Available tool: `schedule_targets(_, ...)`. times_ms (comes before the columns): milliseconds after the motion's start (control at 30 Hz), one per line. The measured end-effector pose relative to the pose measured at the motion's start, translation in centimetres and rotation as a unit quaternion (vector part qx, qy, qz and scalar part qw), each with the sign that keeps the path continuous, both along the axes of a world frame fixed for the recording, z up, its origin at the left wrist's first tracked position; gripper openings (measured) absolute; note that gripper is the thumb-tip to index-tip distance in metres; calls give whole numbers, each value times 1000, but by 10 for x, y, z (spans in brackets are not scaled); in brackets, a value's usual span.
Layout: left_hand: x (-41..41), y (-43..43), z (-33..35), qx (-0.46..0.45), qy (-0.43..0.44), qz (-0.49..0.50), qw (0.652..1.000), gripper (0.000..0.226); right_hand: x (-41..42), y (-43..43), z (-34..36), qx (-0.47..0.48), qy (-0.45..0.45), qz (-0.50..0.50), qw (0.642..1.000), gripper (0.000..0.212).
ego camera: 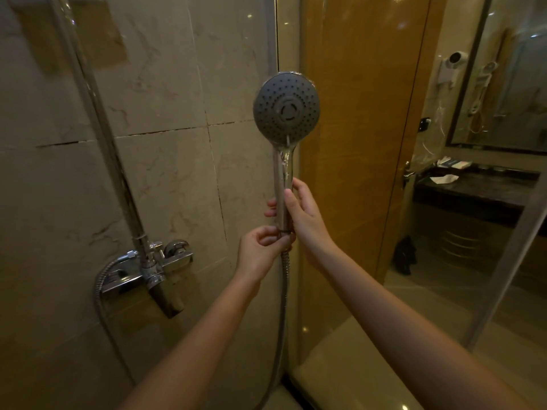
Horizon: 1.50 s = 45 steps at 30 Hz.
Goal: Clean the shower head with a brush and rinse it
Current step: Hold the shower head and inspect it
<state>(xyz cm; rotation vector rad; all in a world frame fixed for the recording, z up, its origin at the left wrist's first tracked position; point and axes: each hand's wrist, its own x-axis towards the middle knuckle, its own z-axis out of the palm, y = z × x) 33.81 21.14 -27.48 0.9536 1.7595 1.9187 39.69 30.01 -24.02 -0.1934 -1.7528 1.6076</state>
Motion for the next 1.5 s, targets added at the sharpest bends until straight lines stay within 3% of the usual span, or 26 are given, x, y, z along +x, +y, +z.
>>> schedule_targets(200, 3, 2, 1, 20, -21, -4, 1000, 14, 0, 6, 0, 33, -7, -8, 999, 67)
schedule_targets(400, 0, 2, -4, 4, 0, -13, 1000, 16, -1, 13, -4, 93, -20, -80, 992, 54)
schedule_targets(500, 1, 3, -4, -3, 11, -14, 1000, 16, 1, 15, -2, 115, -24, -81, 990, 36)
schedule_targets(633, 4, 4, -3, 6, 13, -25, 1000, 14, 5, 13, 0, 61, -14, -62, 996, 56)
schedule_targets(800, 1, 0, 1, 8, 2, -27, 1000, 18, 4, 10, 0, -1, 30, -31, 999, 28)
schedule_targets(900, 2, -1, 2, 7, 4, -29, 1000, 18, 2, 9, 2, -28, 43, -16, 999, 35)
schedule_targets(1100, 1, -4, -4, -5, 10, -27, 1000, 27, 1, 7, -4, 59, -12, -92, 994, 53)
schedule_targets(1200, 0, -5, -5, -10, 15, -13, 1000, 28, 1, 7, -2, 76, -15, -82, 994, 40)
schedule_targets(1300, 0, -8, -4, -2, 17, -25, 1000, 26, 3, 7, -1, 34, -17, -43, 998, 42)
schedule_targets(1433, 1, -11, -5, 6, 5, -30, 1000, 24, 3, 3, 1, -99, 9, 37, 994, 47)
schedule_targets(1500, 1, -12, -6, 6, 4, -28, 1000, 21, 2, 2, -1, -106, 16, 48, 993, 46)
